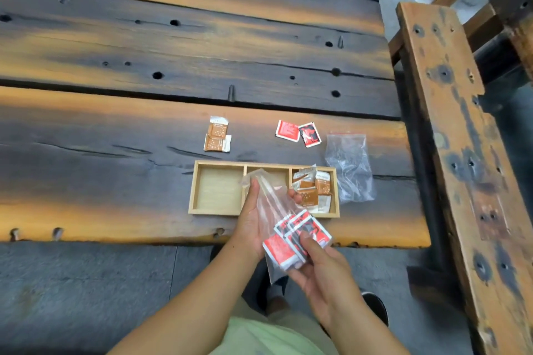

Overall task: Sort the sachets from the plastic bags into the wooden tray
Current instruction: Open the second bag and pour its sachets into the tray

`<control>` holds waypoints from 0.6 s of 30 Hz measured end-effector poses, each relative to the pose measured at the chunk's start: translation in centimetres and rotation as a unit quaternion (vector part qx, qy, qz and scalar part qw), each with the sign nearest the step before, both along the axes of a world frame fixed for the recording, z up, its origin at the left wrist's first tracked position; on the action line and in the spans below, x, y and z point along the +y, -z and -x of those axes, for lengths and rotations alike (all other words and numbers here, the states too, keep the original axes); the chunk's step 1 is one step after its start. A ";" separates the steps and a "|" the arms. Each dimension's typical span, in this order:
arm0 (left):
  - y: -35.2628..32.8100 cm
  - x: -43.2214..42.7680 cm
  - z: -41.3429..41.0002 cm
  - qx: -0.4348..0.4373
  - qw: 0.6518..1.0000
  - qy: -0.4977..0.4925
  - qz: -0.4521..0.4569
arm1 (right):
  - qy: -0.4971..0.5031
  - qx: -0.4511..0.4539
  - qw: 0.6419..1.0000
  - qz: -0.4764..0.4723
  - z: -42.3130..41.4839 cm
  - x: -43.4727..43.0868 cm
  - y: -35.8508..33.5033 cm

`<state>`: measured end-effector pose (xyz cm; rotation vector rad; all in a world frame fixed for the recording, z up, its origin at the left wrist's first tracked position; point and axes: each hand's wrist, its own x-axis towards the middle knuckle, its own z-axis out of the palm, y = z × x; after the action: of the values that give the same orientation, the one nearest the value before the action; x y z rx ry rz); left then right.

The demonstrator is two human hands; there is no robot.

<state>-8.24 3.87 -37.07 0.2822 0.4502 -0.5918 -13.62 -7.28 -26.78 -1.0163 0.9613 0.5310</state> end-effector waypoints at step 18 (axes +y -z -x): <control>0.3 3.7 -0.1 0.005 0.999 -0.035 0.015 | -0.304 -0.010 0.951 0.054 -1.9 1.4 -1.1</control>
<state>-8.16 7.57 -37.32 0.2336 0.4582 -0.5315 -11.76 -5.87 -25.64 -1.4226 0.6492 0.9826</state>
